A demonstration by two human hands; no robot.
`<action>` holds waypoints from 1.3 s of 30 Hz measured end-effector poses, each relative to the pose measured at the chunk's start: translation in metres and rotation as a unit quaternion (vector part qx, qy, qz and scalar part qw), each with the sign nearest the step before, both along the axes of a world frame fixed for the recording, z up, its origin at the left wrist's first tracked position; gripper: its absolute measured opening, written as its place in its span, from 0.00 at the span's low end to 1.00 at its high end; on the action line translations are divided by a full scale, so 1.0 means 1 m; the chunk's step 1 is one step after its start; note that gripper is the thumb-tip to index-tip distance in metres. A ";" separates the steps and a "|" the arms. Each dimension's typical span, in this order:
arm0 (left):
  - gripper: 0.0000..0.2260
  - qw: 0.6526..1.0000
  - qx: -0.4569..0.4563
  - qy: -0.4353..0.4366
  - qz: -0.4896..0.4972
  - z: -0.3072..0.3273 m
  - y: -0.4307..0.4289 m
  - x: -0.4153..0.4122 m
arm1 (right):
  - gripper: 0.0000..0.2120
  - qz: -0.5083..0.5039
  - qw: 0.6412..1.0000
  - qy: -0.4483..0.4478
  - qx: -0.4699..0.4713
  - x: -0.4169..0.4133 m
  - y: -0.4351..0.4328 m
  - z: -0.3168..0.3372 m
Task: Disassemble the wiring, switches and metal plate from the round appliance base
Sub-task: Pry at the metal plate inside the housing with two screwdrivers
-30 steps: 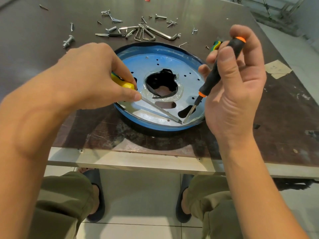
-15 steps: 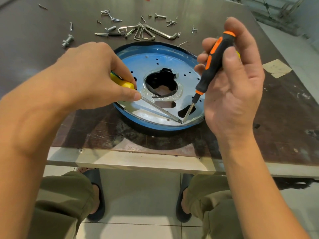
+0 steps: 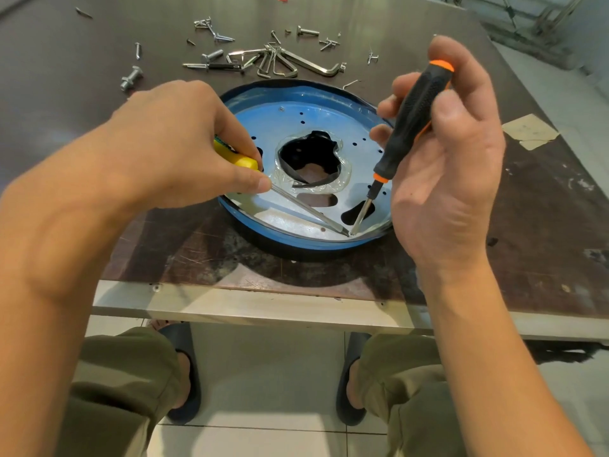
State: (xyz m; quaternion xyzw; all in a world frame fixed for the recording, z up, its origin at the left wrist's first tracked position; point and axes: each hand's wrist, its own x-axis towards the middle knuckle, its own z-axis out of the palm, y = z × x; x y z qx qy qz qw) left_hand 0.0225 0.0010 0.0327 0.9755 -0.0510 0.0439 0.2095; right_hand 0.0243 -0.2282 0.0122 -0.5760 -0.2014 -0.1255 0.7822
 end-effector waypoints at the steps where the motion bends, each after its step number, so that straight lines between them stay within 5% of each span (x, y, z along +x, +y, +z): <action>1: 0.18 1.000 -0.001 0.000 0.001 0.000 0.000 0.000 | 0.12 -0.005 1.000 -0.008 -0.009 0.000 0.001 0.000; 13: 0.17 1.000 0.001 0.002 0.004 0.000 0.000 -0.001 | 0.19 -0.028 0.999 0.012 0.022 0.001 0.001 -0.001; 21: 0.17 1.000 0.005 -0.004 0.005 -0.001 0.000 0.000 | 0.09 -0.022 1.000 -0.014 0.018 -0.001 0.003 -0.001; 39: 0.14 1.000 -0.005 0.003 -0.001 -0.001 0.001 -0.001 | 0.14 -0.034 0.999 -0.005 0.036 0.003 -0.002 -0.004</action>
